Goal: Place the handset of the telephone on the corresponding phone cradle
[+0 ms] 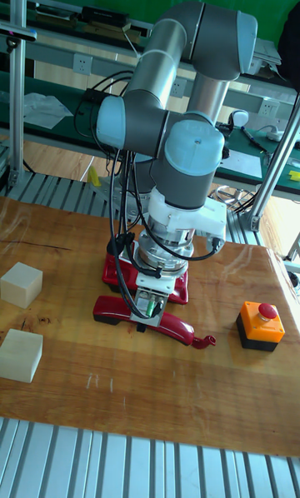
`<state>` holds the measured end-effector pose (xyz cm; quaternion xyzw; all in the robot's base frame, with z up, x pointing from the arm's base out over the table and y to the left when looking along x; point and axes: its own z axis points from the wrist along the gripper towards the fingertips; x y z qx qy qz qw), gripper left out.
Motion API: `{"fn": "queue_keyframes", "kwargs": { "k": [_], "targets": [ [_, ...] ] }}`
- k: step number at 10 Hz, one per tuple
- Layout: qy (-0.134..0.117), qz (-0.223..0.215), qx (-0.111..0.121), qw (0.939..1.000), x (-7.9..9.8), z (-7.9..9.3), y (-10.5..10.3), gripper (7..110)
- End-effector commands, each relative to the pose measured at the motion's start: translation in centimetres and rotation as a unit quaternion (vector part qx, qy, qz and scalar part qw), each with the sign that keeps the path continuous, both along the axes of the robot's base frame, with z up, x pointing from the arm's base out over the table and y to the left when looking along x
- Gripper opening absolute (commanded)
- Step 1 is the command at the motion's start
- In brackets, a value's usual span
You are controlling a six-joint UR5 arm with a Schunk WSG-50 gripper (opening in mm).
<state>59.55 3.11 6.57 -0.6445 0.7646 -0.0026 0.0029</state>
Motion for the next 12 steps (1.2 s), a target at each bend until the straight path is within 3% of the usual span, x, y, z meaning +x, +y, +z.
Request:
{"fn": "queue_keyframes", "kwargs": {
  "k": [1,3,9,12],
  "targets": [
    [0.007,-0.003,0.013,0.9999,-0.4,0.1,0.5,7],
    [0.006,-0.007,0.028,0.9996,-0.3,0.2,1.3,7],
    [-0.006,-0.006,0.003,1.0000,0.3,0.1,0.0,7],
    [-0.004,-0.004,0.003,1.0000,0.2,0.1,0.0,7]
  ]
}}
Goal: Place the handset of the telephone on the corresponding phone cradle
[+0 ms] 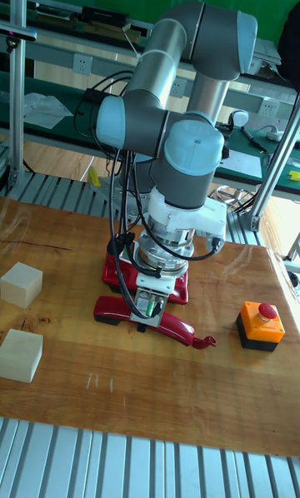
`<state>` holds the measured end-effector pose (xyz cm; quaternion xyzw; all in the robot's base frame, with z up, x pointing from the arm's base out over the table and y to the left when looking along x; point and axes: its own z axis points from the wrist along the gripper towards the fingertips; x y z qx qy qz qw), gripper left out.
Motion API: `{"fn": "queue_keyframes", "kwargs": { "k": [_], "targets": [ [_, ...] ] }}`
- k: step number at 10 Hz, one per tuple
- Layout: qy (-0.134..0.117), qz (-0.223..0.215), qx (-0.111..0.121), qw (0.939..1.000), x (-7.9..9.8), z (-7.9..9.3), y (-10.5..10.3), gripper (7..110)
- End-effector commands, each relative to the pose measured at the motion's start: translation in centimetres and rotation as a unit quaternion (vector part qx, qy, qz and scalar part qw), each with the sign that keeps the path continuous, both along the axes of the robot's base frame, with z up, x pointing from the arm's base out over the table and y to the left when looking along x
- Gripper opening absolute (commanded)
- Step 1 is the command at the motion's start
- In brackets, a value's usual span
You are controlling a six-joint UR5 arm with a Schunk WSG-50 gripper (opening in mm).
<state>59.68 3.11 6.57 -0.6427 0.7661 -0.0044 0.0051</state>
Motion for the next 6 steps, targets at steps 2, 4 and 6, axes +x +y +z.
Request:
{"fn": "queue_keyframes", "kwargs": {
  "k": [2,4,6],
  "targets": [
    [0.003,0.012,0.000,0.9999,-0.1,0.1,-0.1,7],
    [0.015,0.027,-0.019,0.9994,-0.7,0.1,-1.1,7],
    [0.027,0.040,-0.018,0.9987,-2.2,0.7,-1.2,7]
  ]
}}
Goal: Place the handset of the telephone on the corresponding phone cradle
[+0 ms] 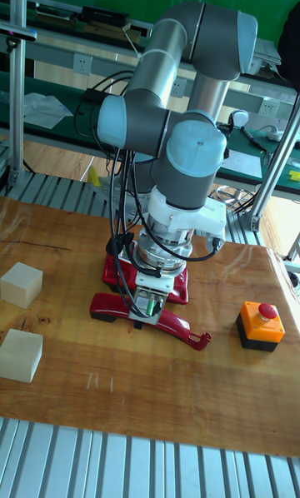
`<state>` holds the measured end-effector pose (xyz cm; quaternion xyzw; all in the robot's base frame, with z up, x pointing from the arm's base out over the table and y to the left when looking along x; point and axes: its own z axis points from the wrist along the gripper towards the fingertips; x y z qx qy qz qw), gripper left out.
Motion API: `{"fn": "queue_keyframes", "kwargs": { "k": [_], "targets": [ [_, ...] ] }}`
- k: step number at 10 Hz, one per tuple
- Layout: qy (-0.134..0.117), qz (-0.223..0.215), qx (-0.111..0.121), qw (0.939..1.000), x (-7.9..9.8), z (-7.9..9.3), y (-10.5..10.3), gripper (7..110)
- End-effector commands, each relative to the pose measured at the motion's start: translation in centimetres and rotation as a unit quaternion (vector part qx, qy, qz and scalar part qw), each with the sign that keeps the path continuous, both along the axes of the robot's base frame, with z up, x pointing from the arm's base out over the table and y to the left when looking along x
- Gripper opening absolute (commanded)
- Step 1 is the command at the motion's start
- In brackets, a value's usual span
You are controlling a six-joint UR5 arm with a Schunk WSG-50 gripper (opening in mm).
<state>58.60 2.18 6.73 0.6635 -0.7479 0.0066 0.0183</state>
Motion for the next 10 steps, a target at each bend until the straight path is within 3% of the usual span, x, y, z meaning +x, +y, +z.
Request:
{"fn": "queue_keyframes", "kwargs": {
  "k": [1,6,10],
  "targets": [
    [0.012,0.012,-0.008,0.9998,-2.3,1.4,-0.5,7],
    [0.021,-0.005,-0.011,0.9997,-10.0,2.4,-0.7,7],
    [0.024,-0.019,-0.008,0.9995,-13.8,3.4,0.0,7]
  ]
}}
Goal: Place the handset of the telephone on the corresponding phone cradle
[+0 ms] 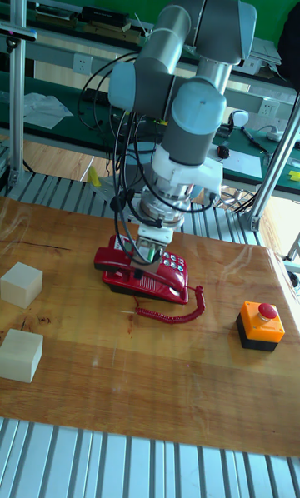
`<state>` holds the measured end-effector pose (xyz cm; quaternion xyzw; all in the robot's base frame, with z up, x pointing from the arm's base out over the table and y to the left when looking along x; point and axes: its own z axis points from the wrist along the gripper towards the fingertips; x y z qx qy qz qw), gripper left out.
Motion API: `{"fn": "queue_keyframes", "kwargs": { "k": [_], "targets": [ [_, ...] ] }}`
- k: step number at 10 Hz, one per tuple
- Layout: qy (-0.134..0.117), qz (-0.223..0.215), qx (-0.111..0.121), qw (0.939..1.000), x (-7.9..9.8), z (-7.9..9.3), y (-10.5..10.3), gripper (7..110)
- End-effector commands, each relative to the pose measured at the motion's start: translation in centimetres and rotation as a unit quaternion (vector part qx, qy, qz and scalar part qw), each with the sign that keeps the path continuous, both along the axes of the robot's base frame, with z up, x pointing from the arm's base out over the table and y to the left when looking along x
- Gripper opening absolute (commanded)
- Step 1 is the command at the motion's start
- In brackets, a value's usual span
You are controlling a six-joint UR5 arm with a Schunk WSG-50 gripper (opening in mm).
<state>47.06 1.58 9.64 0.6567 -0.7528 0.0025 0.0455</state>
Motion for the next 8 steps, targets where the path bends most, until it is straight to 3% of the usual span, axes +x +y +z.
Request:
{"fn": "queue_keyframes", "kwargs": {
  "k": [1,3,5,8],
  "targets": [
    [-0.002,-0.013,0.012,0.9998,-2.4,0.4,1.4,7],
    [-0.015,-0.024,0.009,0.9996,-2.1,0.1,2.5,7],
    [-0.027,-0.030,-0.009,0.9992,-1.8,0.1,2.7,7],
    [-0.041,-0.038,-0.017,0.9983,-1.7,-1.4,3.0,7]
  ]
}}
